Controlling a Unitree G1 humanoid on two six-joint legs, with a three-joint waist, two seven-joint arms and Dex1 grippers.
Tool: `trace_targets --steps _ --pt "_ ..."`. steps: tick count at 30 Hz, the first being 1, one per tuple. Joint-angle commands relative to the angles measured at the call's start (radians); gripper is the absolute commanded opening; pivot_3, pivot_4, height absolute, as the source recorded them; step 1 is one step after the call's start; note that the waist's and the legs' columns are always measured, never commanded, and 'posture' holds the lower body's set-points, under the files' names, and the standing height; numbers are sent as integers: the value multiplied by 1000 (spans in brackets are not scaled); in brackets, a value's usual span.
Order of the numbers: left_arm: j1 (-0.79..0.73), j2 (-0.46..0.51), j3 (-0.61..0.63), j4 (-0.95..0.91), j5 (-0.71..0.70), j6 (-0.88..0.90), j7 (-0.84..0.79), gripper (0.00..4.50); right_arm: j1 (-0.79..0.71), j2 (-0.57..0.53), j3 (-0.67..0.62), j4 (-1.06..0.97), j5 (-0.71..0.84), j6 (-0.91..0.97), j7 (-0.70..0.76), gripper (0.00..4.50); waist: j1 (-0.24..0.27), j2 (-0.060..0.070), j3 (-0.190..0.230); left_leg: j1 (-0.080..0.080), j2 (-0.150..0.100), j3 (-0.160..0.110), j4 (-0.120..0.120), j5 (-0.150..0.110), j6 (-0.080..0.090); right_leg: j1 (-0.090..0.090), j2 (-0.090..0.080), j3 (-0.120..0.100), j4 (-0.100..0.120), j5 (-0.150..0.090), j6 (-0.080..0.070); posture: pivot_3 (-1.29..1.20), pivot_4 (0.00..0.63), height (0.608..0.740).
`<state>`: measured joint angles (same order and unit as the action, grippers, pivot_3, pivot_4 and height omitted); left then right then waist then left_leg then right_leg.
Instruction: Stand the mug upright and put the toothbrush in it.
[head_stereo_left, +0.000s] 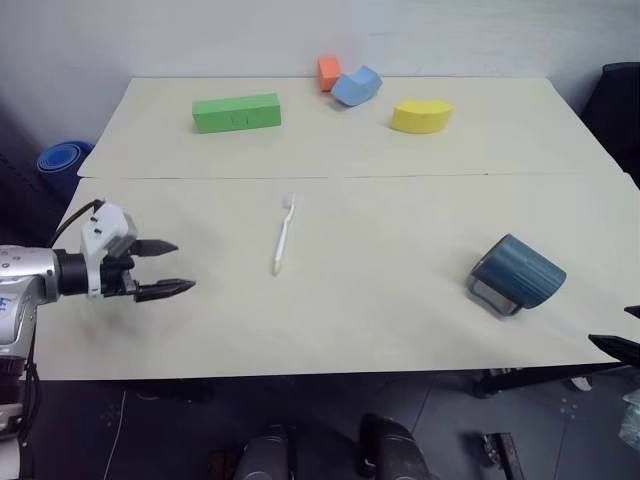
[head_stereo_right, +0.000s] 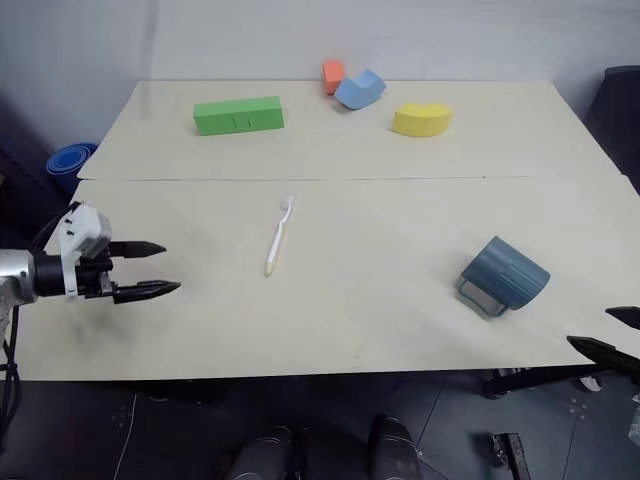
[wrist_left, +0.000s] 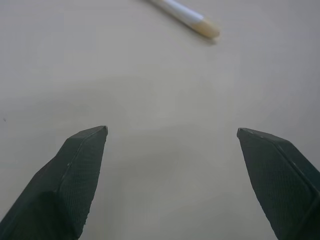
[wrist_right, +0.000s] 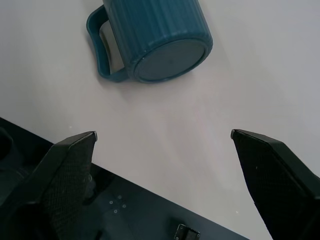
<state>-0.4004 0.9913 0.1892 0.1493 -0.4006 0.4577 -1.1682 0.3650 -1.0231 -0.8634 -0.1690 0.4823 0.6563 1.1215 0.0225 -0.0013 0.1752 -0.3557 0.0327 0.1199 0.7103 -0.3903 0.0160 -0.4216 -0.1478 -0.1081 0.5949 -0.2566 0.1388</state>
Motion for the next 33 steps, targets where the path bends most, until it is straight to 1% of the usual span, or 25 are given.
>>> trace_targets --steps 1,3,5,7,9,10,13,16,20,27,31,32,33 --pt "-79 -13 14 -87 -90 93 -12 4377 -23 28 -56 -197 90 167 -103 4487 0 0 0 0 0 0 0 0 0 0 0 0 0 0 0 0 150 740" --pt "-115 -23 7 -149 -160 171 -35 4377 -60 46 -65 -296 167 291 -175 4487 0 0 0 0 0 -1 0 0 0 0 0 0 2 0 0 0 150 740" --pt "-150 -34 -25 -252 -247 250 -75 4377 -61 59 -38 -433 224 380 -229 4487 0 0 0 0 0 -2 1 0 0 0 0 0 2 0 0 0 150 740" --pt "-186 -58 -70 -332 -282 284 -83 4377 -48 55 13 -543 247 427 -265 4487 3 0 0 0 0 -2 1 0 0 0 0 0 3 0 0 0 150 740" --pt "-219 -91 -118 -395 -304 303 -84 4377 -72 39 93 -595 239 464 -331 4487 3 0 0 0 0 -4 3 0 -1 0 0 0 4 0 0 0 150 740" --pt "-236 -112 -146 -427 -313 307 -86 4377 -114 41 146 -594 225 485 -386 4487 2 -1 0 0 0 -4 4 0 -1 1 0 0 4 0 0 0 150 740" --pt "-277 -162 -207 -474 -326 325 -83 4377 -202 34 273 -574 184 499 -476 4487 0 -1 0 0 -1 -3 5 0 0 3 0 1 1 0 0 0 150 740" --pt "-309 -208 -282 -475 -296 293 -106 4377 -272 45 431 -521 137 498 -534 4487 0 -1 0 0 0 -3 5 0 0 3 1 1 1 0 0 0 150 740" --pt "-349 -257 -327 -451 -272 268 -108 4377 -364 69 571 -408 42 447 -604 4487 1 -1 0 -1 -1 -3 5 0 0 3 1 0 0 0 0 0 150 740" --pt "-382 -302 -337 -426 -252 252 -90 4377 -482 85 706 -226 -71 368 -637 4487 0 -1 0 -1 -1 -4 5 0 0 3 1 0 -1 0 0 0 150 740" --pt "-378 -302 -336 -425 -249 248 -90 4377 -532 90 765 -159 -108 329 -612 4487 -1 -1 0 -1 0 -4 5 0 0 3 1 0 -1 0 0 0 150 740" --pt "-376 -300 -336 -423 -247 245 -91 4500 -541 89 779 -145 -116 317 -604 4098 -2 -1 0 -1 0 -4 5 0 0 3 1 -1 -1 0 0 0 150 740" --pt "-374 -299 -337 -423 -243 240 -91 4500 -551 90 788 -131 -123 311 -600 3963 -2 -1 0 -1 0 -4 5 0 0 3 1 -1 -1 0 0 0 150 740"
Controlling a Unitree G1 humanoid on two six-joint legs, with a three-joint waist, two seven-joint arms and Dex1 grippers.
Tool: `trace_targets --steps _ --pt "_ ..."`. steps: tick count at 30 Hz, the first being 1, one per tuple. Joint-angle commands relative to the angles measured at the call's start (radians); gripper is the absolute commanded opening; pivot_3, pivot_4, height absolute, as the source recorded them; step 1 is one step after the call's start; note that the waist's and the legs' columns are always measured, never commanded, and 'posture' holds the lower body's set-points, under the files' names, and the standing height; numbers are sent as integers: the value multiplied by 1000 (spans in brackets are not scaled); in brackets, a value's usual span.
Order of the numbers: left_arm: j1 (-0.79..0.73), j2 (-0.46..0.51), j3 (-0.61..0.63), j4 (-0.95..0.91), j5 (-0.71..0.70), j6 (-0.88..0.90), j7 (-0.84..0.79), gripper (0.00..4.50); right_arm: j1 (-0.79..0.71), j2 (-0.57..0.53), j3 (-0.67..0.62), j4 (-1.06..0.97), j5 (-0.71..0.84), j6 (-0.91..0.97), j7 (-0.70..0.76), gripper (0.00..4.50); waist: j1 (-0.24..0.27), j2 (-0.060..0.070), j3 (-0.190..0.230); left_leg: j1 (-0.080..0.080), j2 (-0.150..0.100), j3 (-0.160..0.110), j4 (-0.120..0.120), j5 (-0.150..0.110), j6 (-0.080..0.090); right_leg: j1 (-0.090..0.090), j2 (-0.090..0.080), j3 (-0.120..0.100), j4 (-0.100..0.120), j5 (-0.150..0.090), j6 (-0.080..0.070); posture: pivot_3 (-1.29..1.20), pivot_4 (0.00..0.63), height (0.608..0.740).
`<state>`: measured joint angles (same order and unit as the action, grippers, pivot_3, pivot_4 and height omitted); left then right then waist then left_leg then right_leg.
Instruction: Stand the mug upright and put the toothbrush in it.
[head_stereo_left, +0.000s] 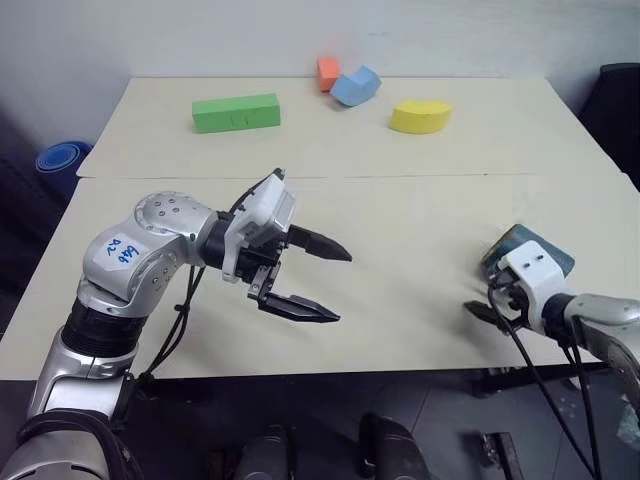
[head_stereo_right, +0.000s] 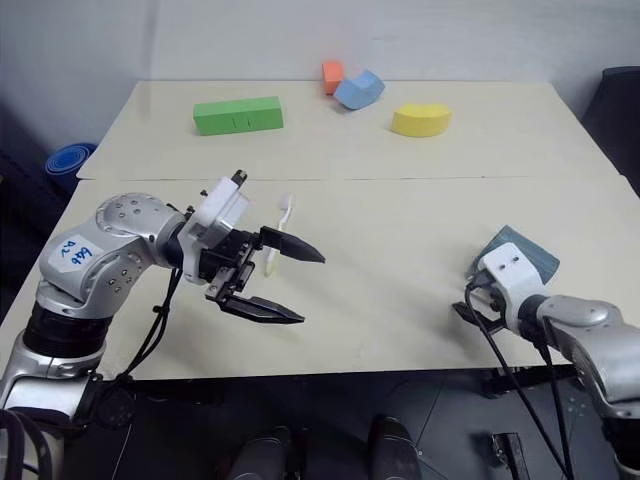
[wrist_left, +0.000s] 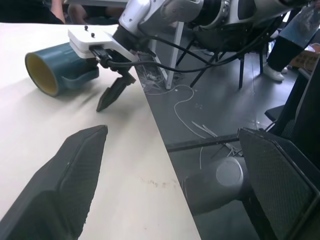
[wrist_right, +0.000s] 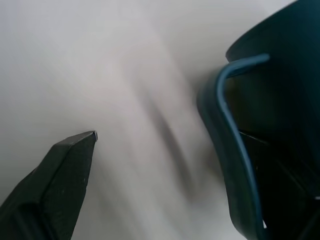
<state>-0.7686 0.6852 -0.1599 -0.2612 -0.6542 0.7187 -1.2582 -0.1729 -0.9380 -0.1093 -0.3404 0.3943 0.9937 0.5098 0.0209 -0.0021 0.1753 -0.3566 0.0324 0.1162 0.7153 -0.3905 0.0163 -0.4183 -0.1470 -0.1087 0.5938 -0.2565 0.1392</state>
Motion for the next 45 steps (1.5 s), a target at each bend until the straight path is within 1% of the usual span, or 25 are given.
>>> trace_targets --steps 1,3,4,5,6,7,8,10,13,15,18,22,26,27,28,30,33,36,38,39,45 --pt "-5 7 12 -11 14 -23 0 4500 -22 6 41 52 -43 -36 15 3582 0 0 0 0 0 0 0 0 0 0 0 0 0 0 0 0 150 740" --pt "-3 7 16 -14 15 -23 3 4500 -33 7 48 66 -49 -46 27 2914 0 0 0 0 0 0 0 0 0 1 0 0 0 0 0 0 150 740" --pt "-3 7 19 -16 15 -23 5 4500 -37 4 52 70 -52 -51 34 2650 1 0 0 0 0 0 0 0 0 1 0 0 0 0 0 0 150 740" --pt "-3 6 21 -17 15 -23 7 4500 -40 1 55 73 -54 -54 40 2481 2 0 0 0 0 0 0 0 0 1 0 0 0 0 0 0 150 740" --pt "-2 6 22 -18 14 -23 8 4500 -43 -3 59 75 -56 -57 50 2023 2 0 0 0 0 -1 0 0 0 1 0 -1 -1 0 0 0 150 740" --pt "-2 6 23 -19 15 -23 9 4500 -45 -8 62 77 -58 -59 57 1844 1 0 0 0 0 -1 0 0 0 1 0 -1 -1 0 0 0 150 740" --pt "-1 6 23 -17 16 -25 9 4500 -47 -9 64 79 -61 -60 62 1398 1 0 0 0 0 -1 0 0 0 1 0 -1 -1 0 0 0 150 740" --pt "5 9 24 -18 19 -28 12 4500 -56 -11 66 84 -66 -63 73 783 1 0 0 0 0 -2 1 0 0 2 0 -1 -1 0 0 0 150 740" --pt "17 17 32 -18 22 -27 21 4500 -78 13 60 88 -57 -60 82 783 1 0 0 0 0 -2 1 0 0 2 0 -1 -1 0 0 0 150 740" --pt "32 29 54 -18 21 -20 41 4500 -119 66 64 85 -43 -96 86 783 0 0 0 0 0 -2 0 0 0 2 0 -2 -1 0 0 0 150 740" --pt "49 50 106 -17 0 4 77 4500 -214 200 46 103 -29 -157 41 783 -21 0 0 0 2 -2 0 0 -1 2 1 -2 -1 0 0 0 150 740" --pt "70 80 224 -33 -44 67 163 4500 -380 468 8 188 8 -281 -45 783 -38 2 1 0 3 -3 -1 1 -2 1 2 -2 0 0 0 0 150 740" --pt "86 105 293 -55 -63 109 235 4500 -452 656 27 307 -10 -451 -76 783 -42 2 1 0 2 -10 -2 0 -3 1 2 -6 4 0 0 0 150 740" --pt "91 111 301 -59 -64 115 243 4500 -461 682 26 336 -14 -460 -88 783 -43 2 1 -1 2 -11 -2 0 -3 1 2 -7 4 0 0 0 150 740" --pt "96 118 305 -64 -62 117 249 4500 -464 688 38 361 -30 -455 -94 783 -43 2 1 -1 1 -12 -3 0 -3 1 2 -7 5 0 0 0 150 740" --pt "105 132 309 -78 -59 118 259 4500 -458 656 89 382 -109 -507 -91 783 -44 2 1 -1 0 -14 -3 0 -3 1 1 -8 5 0 0 0 150 740" --pt "108 146 330 -89 -89 138 268 4500 -470 621 86 325 -118 -455 -99 783 -49 3 2 -2 0 -14 -3 0 -3 1 0 -9 4 0 0 0 150 740" --pt "114 157 321 -101 -95 140 256 4500 -443 526 112 149 -124 -285 -88 1386 -51 6 4 -2 1 -14 -3 0 -4 1 1 -9 4 0 0 0 150 740" --pt "117 166 296 -105 -88 123 230 4500 -409 477 160 71 -156 -191 -103 2034 -50 6 4 -2 1 -14 -3 1 -4 1 1 -9 4 0 0 0 150 740" --pt "116 169 282 -104 -82 114 217 4500 -393 465 178 44 -163 -155 -108 2256 -49 6 3 -2 1 -14 -3 1 -5 1 1 -9 5 0 0 0 150 740" --pt "52 143 198 -61 -44 56 166 4500 -374 535 191 35 -180 -42 -188 2256 -48 6 4 -2 1 -12 -2 1 -5 1 1 -8 4 0 0 0 150 740"
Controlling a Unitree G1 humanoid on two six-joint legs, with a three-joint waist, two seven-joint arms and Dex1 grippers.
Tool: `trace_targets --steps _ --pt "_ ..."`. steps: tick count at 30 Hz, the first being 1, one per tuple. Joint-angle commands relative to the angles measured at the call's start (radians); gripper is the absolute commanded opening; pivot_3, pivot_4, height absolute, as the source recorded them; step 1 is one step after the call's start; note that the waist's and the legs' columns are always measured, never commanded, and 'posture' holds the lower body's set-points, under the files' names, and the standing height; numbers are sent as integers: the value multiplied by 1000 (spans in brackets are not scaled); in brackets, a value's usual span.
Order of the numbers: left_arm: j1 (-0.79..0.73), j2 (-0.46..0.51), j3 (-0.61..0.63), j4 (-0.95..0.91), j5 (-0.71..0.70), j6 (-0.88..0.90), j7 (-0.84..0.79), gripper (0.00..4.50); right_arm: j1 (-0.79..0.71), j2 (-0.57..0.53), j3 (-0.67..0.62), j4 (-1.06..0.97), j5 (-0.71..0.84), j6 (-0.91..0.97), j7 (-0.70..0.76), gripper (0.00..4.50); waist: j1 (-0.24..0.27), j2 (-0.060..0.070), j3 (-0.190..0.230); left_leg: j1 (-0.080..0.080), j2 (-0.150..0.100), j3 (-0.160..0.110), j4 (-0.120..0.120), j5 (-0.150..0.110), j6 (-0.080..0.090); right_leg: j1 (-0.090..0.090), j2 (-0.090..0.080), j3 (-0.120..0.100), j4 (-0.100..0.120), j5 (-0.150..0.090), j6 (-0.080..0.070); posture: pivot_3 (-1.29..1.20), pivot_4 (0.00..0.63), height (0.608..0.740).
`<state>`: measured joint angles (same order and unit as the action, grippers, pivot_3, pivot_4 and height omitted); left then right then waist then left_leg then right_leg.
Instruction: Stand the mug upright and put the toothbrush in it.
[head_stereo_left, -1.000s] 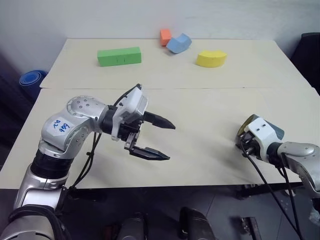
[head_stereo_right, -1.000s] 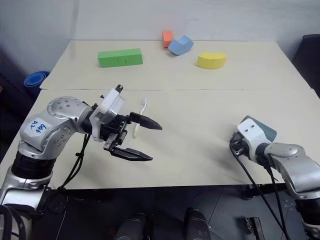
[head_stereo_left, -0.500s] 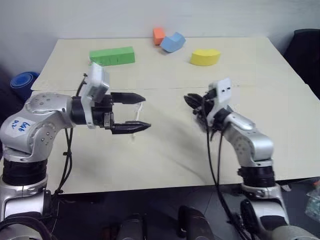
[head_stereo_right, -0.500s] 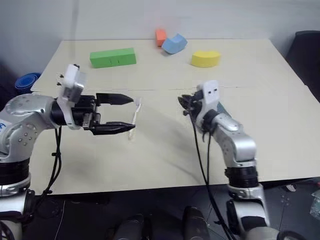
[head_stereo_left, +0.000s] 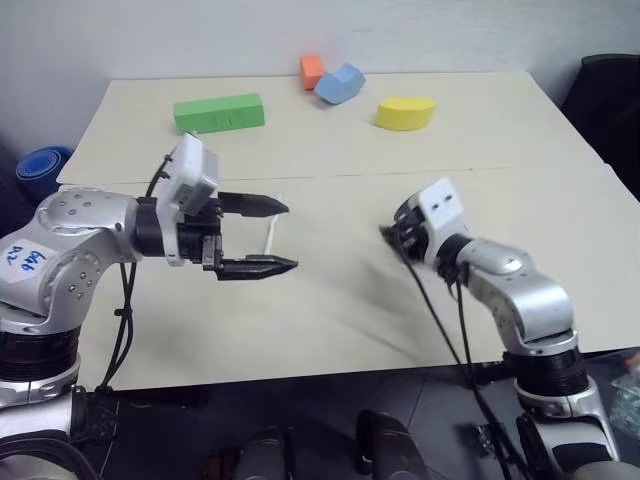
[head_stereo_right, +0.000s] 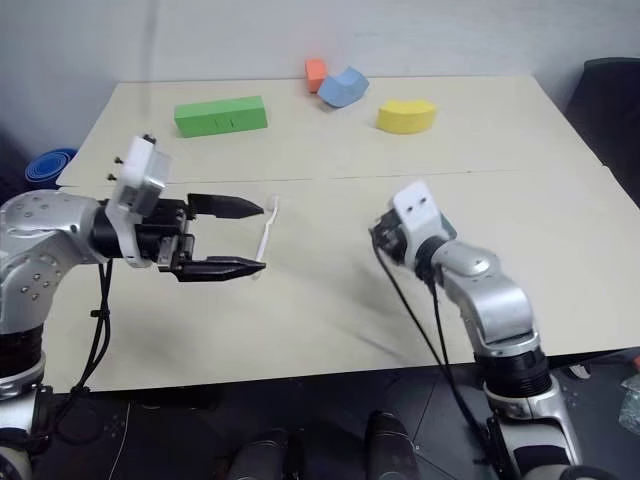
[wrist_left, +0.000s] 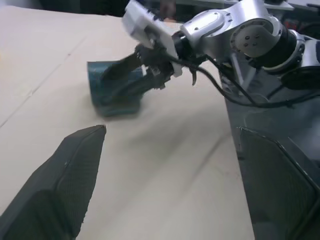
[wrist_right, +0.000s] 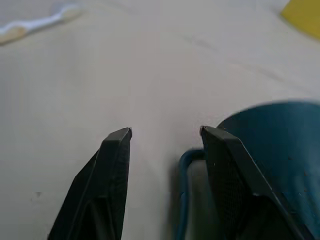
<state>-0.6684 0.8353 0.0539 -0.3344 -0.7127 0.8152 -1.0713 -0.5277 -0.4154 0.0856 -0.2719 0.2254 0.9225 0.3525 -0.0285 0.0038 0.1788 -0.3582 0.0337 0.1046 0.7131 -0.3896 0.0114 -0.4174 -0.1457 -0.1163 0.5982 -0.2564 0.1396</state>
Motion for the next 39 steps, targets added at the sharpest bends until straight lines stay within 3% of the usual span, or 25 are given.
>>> trace_targets --steps 1,9,16,19,24,28,30,34,39 --pt "-60 -13 -27 21 19 -47 -27 4500 -22 16 -1 -33 -17 38 -37 2256 2 0 0 0 0 0 0 0 0 0 0 0 0 0 0 0 150 740" --pt "-109 -49 -83 64 55 -99 -63 4500 -41 -38 42 -20 -81 141 -60 2256 0 0 0 0 0 0 -1 0 0 0 0 -1 -1 0 0 0 150 740" --pt "-112 -58 -87 78 68 -125 -73 4500 -81 -32 50 111 -105 106 -57 2256 0 0 0 0 0 0 -1 0 0 0 0 0 -2 0 0 0 150 740" --pt "-111 -59 -84 77 70 -130 -73 4500 -88 -27 51 178 -103 70 -43 1663 0 0 0 0 0 0 -1 0 0 0 0 0 -2 0 0 0 150 740" --pt "-109 -53 -78 78 72 -132 -76 4500 -83 -46 55 204 -109 32 -16 91 1 0 0 0 0 0 -1 0 0 0 0 0 -2 0 0 0 150 740" --pt "-97 -48 -69 82 74 -128 -71 4500 -75 -35 29 194 -80 7 13 33 1 0 0 0 0 -1 -1 0 0 0 0 -1 -2 0 0 0 150 740" --pt "-87 -48 -52 81 67 -117 -51 4500 -61 12 -14 175 -49 -108 17 33 0 0 0 0 0 -1 -1 0 0 0 0 -1 -2 0 0 0 150 740" --pt "-68 -60 35 73 -2 -41 30 4500 -34 219 -190 151 97 -368 9 33 -8 0 0 0 1 0 -2 0 0 0 1 0 -2 0 0 0 150 740" --pt "-27 -19 100 56 -12 4 84 4500 -14 340 -183 255 129 -597 72 33 -8 1 0 0 1 -1 -5 1 -2 -1 1 -1 -2 0 0 0 150 740"
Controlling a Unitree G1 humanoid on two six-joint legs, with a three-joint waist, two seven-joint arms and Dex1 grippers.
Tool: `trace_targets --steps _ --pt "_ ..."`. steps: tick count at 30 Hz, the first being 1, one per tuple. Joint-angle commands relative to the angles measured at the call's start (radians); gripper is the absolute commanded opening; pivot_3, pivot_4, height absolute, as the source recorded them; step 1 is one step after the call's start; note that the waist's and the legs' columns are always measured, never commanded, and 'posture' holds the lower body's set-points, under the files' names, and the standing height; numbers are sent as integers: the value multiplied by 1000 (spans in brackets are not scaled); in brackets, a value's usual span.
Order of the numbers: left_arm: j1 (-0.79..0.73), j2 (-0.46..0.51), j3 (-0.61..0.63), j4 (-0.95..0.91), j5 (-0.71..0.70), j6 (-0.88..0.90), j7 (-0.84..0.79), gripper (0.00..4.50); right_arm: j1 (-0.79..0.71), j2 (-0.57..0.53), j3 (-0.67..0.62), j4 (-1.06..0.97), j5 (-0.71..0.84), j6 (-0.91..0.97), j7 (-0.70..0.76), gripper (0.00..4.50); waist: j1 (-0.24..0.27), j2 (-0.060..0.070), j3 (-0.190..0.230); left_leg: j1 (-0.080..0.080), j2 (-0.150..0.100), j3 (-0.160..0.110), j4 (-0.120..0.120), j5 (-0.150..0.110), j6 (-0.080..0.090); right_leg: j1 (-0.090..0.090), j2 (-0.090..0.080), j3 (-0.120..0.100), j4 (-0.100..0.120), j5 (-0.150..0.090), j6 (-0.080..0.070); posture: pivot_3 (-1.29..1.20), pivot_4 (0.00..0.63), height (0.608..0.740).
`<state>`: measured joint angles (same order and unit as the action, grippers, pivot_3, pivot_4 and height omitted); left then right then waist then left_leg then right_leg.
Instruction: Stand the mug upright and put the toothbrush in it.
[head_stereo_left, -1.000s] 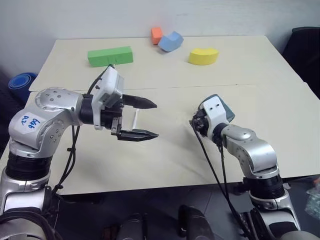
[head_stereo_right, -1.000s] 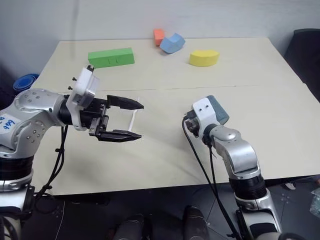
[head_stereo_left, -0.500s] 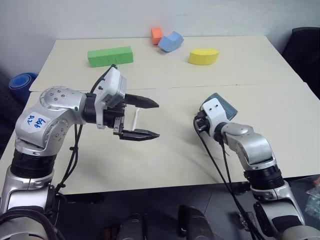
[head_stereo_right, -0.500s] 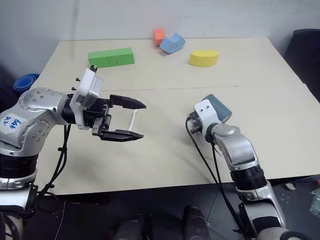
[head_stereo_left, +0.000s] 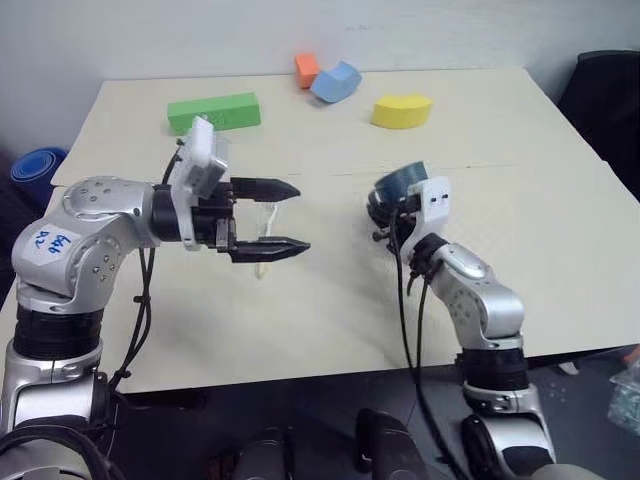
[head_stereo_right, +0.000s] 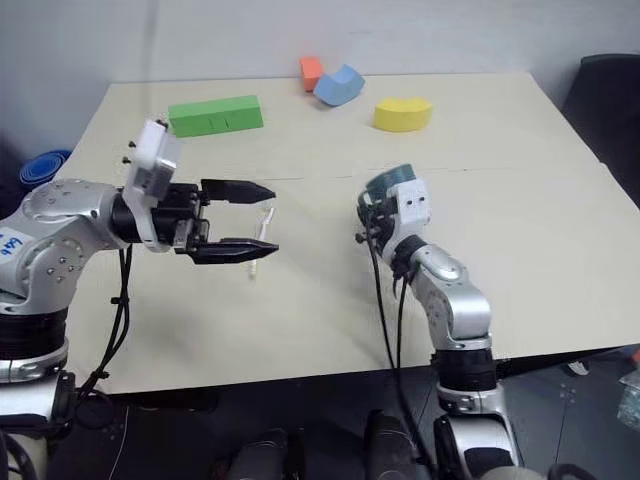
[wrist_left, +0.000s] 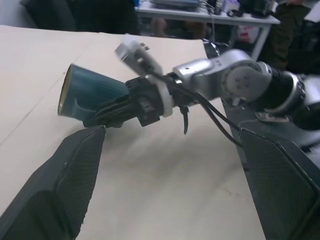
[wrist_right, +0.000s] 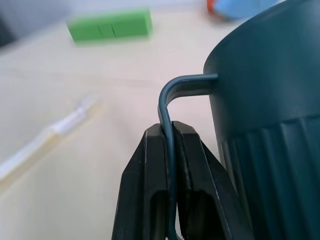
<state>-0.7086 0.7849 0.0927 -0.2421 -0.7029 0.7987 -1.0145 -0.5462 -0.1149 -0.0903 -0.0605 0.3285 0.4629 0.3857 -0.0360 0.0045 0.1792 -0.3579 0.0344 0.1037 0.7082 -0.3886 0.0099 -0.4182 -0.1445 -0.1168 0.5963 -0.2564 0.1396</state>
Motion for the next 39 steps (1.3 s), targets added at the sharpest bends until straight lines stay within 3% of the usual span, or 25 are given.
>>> trace_targets --steps 1,8,12,19,25,27,35,39 --pt "22 45 72 -39 -23 27 30 4500 2 56 2 95 14 -188 47 33 1 0 0 1 0 0 0 0 0 0 0 0 0 0 0 0 150 740" --pt "0 131 86 -46 -26 67 25 4500 -47 149 -6 427 23 -431 134 33 -8 1 0 2 0 0 -1 0 0 1 0 0 0 0 0 0 150 740" --pt "-26 152 72 -44 -28 83 12 4500 -34 154 -6 470 25 -474 152 33 -19 1 0 4 0 -1 -3 1 -1 2 0 0 1 0 0 0 150 740" --pt "-34 134 32 -29 -12 63 -7 4500 146 123 41 202 46 -358 139 2058 -20 1 0 4 0 -2 -6 1 -2 2 0 -1 0 0 0 0 150 740" --pt "-45 96 -9 9 13 18 -22 4500 245 83 73 16 19 -256 72 4193 -18 1 0 4 0 -2 -6 3 -3 2 0 0 0 0 0 0 150 740" --pt "-45 75 -23 24 25 2 -19 4500 269 31 90 -77 2 -161 48 4478 -15 1 1 4 0 -2 -6 3 -4 2 0 0 0 0 0 0 150 740" --pt "0 45 -49 46 143 46 160 4500 402 -338 72 -537 48 273 85 4478 11 1 1 4 -1 -1 -8 3 -3 2 0 0 -2 0 -1 0 150 740" --pt "-2 -17 -21 41 133 241 333 4500 429 -530 -143 -695 235 447 170 4478 20 -1 1 3 -1 -1 -7 4 -2 2 0 2 -3 0 -1 0 150 740"
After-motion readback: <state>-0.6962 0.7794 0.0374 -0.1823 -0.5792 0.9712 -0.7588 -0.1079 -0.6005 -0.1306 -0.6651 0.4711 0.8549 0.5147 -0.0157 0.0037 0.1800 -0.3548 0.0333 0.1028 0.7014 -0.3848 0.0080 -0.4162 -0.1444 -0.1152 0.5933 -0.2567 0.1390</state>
